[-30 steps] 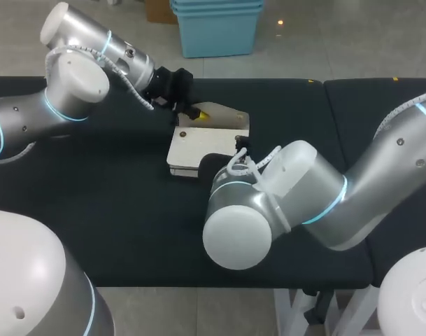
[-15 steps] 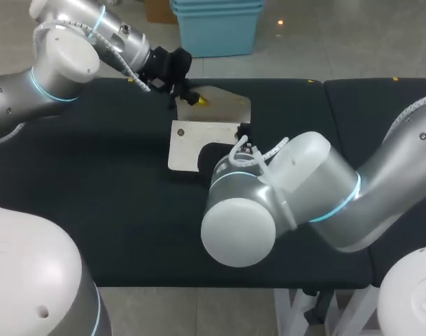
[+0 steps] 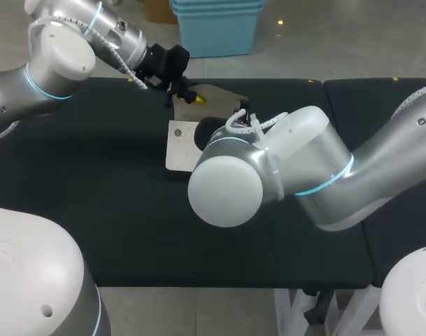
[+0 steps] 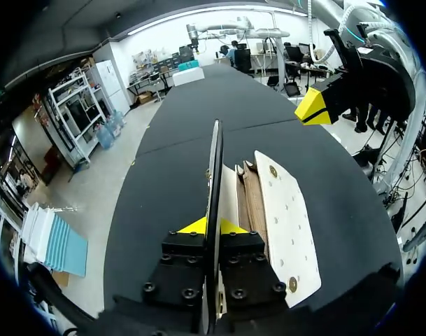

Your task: Pick up the bag, open it, inspect its contents, close it, and place it on the opposite side

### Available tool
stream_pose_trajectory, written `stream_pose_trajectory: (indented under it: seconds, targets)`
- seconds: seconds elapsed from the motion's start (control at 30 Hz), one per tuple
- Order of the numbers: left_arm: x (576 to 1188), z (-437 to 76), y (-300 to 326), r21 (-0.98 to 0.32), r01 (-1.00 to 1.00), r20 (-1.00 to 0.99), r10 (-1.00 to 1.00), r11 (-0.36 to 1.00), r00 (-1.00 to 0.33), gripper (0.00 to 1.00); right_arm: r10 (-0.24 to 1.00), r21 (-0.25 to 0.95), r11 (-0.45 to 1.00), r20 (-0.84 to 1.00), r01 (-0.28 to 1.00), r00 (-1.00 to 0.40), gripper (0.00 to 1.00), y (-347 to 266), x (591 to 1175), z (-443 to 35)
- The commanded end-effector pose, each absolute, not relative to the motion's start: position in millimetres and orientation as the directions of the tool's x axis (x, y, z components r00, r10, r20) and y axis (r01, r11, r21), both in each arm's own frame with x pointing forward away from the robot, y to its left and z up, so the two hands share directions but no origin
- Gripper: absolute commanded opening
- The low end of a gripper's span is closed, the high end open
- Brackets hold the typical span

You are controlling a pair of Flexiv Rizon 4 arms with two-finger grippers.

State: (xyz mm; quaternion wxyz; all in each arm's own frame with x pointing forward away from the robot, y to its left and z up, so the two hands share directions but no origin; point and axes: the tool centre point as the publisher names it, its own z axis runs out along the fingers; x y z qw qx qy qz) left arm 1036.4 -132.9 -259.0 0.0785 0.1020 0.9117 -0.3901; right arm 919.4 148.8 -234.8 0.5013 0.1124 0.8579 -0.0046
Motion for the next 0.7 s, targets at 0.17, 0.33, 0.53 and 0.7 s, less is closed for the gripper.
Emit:
stream_pose_trajectory:
  seconds: [0.17,0.33,0.53,0.7]
  targets:
    - [1021,-246,-136,-0.679,0.256,-0.257,0.104,0.688,-0.961,0.0,0.191,0.109,0.975,-0.854,0.192,-0.484,0.0,151,946,-226]
    - [1016,-237,-134,-0.683,0.246,-0.253,0.093,0.688,-0.963,0.0,0.185,0.104,0.977,-0.848,0.186,-0.497,0.0,152,961,-233]
    - [1012,-233,-134,-0.691,0.236,-0.244,0.087,0.683,-0.966,0.0,0.191,0.109,0.977,-0.824,0.182,-0.534,0.0,154,975,-249]
    - [1010,-232,-136,-0.705,0.234,-0.224,0.102,0.67,-0.969,0.0,0.185,0.113,0.98,-0.819,0.165,-0.542,0.0,158,980,-258]
